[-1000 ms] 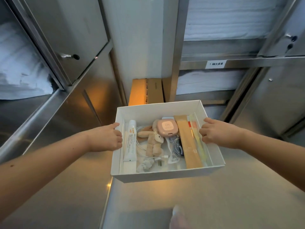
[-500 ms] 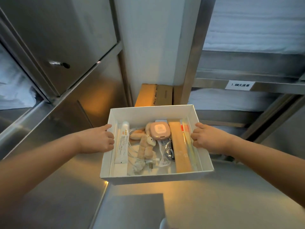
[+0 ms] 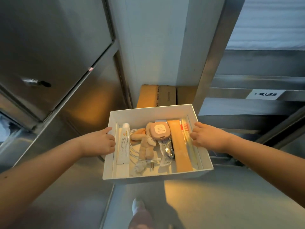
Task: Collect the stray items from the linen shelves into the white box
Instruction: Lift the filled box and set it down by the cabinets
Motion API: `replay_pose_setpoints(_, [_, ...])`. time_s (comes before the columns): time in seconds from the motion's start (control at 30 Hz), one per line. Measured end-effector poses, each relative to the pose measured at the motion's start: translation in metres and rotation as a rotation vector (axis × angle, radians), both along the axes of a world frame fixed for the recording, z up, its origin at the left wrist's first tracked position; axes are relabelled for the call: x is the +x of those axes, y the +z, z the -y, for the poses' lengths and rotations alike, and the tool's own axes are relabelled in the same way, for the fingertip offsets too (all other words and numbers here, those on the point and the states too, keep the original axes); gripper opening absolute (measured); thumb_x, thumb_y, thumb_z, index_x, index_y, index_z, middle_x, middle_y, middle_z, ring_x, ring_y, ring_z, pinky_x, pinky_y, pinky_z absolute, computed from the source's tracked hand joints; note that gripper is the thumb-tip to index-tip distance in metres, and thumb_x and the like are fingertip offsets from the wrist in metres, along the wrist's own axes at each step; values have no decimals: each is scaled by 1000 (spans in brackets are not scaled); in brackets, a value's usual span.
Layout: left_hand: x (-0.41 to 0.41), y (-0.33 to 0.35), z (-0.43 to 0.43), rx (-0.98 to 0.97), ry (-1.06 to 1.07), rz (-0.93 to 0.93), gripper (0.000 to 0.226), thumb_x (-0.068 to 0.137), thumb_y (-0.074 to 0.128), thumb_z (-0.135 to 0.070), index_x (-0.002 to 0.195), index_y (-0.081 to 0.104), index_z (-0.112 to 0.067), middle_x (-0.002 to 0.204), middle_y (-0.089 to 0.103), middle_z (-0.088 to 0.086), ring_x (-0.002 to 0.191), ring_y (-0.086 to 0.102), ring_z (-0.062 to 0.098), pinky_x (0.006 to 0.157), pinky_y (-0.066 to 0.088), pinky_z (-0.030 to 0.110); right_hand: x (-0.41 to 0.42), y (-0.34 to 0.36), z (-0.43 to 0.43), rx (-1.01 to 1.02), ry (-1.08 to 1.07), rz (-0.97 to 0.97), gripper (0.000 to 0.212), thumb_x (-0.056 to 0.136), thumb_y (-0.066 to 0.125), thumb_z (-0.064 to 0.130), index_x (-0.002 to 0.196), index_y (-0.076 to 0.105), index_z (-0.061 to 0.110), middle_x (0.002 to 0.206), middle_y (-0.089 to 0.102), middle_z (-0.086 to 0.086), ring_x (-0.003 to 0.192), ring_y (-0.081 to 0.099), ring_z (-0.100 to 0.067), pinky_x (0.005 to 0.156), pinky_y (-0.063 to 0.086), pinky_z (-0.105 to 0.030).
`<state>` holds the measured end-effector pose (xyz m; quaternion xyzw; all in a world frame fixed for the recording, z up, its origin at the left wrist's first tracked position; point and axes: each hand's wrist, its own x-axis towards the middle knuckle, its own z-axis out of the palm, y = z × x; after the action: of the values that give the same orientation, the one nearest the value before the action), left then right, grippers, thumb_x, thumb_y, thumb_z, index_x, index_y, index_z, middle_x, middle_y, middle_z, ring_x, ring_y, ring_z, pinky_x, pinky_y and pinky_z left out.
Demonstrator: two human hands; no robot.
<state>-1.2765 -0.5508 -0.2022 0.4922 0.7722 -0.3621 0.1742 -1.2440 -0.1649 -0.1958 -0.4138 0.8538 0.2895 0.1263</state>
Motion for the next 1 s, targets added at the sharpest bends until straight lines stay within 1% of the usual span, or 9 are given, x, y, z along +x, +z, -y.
replay_pose_setpoints(0.13, [-50,-10,10,-2,-58,25,38,90,58,-9,127,50,-13,130,52,8,123,44,25,111,0,54,-30,-6,16,39,-75,11,41,87,62,21,127,54,15,126,53,-6,119,45,-25,112,20,-38])
replay_pose_setpoints(0.3, [-107,-25,20,-20,-157,27,38,90,56,-7,127,49,-11,130,51,10,123,43,28,112,8,53,-69,-14,36,89,-144,37,42,89,59,16,130,51,11,133,50,-8,125,41,-27,114,15,-38])
replay_pose_setpoints(0.37, [-127,-31,23,-16,-178,25,39,90,57,-6,128,49,-11,131,51,10,124,43,28,112,6,52,-81,-21,42,82,-163,32,42,90,58,15,130,51,10,133,50,-10,126,41,-29,113,16,-39])
replay_pose_setpoints(0.5, [-158,-46,29,-32,-211,37,40,90,57,-5,129,48,-10,131,51,11,125,43,28,112,5,52,-99,-43,50,55,-186,33,34,91,56,10,125,55,7,127,53,-13,120,44,-32,112,20,-42])
replay_pose_setpoints(0.67, [-191,-70,31,-55,-255,57,41,89,56,-3,128,47,-8,130,50,14,124,43,31,112,9,55,-125,-71,55,37,-205,75,26,91,50,4,115,59,5,119,56,-14,115,47,-33,113,13,-47])
replay_pose_setpoints(0.77, [-210,-89,30,-47,-269,68,42,88,58,-3,128,47,-9,130,50,14,124,43,31,112,8,56,-140,-86,56,86,-227,100,25,92,47,6,115,59,7,120,55,-12,116,45,-30,114,11,-46])
replay_pose_setpoints(0.87, [-230,-106,26,-58,-275,81,42,87,60,-4,127,48,-11,130,51,13,124,43,31,112,10,56,-156,-97,58,47,-286,126,26,92,46,6,115,58,5,122,54,-10,118,44,-28,114,11,-43])
replay_pose_setpoints(1.0, [-254,-128,23,-72,-274,87,43,87,60,-5,128,48,-11,132,50,12,126,42,31,112,11,54,-174,-117,61,60,-276,90,28,93,44,5,119,55,4,125,53,-11,121,42,-28,114,12,-44])
